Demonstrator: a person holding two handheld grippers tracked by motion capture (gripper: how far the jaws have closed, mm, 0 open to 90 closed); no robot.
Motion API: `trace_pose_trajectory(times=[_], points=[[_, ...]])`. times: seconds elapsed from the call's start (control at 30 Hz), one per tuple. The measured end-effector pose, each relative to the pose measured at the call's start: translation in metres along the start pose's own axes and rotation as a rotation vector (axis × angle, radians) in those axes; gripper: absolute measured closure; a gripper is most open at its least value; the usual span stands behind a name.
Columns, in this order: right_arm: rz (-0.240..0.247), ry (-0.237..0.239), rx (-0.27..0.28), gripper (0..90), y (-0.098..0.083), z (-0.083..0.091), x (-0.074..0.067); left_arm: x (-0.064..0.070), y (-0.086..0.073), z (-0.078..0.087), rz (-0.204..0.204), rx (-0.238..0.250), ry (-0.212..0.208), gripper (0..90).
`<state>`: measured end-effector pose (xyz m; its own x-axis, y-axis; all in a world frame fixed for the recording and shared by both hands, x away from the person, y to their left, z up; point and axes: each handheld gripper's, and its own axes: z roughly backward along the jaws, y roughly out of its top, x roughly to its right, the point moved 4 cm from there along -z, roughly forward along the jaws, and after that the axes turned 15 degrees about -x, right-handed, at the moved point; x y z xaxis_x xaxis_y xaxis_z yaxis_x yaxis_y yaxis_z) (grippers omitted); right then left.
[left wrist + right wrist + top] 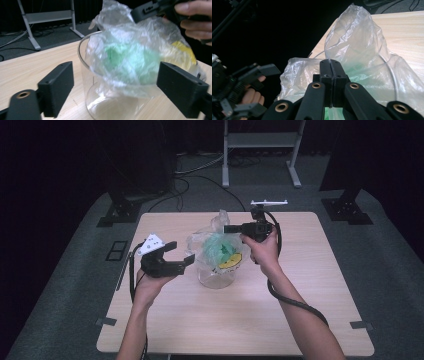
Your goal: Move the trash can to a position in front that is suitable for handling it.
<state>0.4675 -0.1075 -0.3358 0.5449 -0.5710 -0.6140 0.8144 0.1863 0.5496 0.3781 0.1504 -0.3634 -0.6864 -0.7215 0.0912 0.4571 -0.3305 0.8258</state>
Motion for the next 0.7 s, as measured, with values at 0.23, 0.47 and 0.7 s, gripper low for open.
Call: trace_pose_trajectory(times=[0.23,0.47,0.7], points=[[0.003,-0.002,0.004,90.0,0.005,0.005,-0.005,-0.001,-0.021,-0.006,0.000,-0.018,-0.019,8.8],[0.013,0.013,0.015,90.0,0.013,0.014,-0.017,-0.004,-0.038,-0.013,0.004,-0.048,-0.028,8.5],[0.038,0.042,0.040,90.0,0.019,0.028,-0.032,-0.006,-0.039,-0.009,0.004,-0.043,-0.024,8.5]])
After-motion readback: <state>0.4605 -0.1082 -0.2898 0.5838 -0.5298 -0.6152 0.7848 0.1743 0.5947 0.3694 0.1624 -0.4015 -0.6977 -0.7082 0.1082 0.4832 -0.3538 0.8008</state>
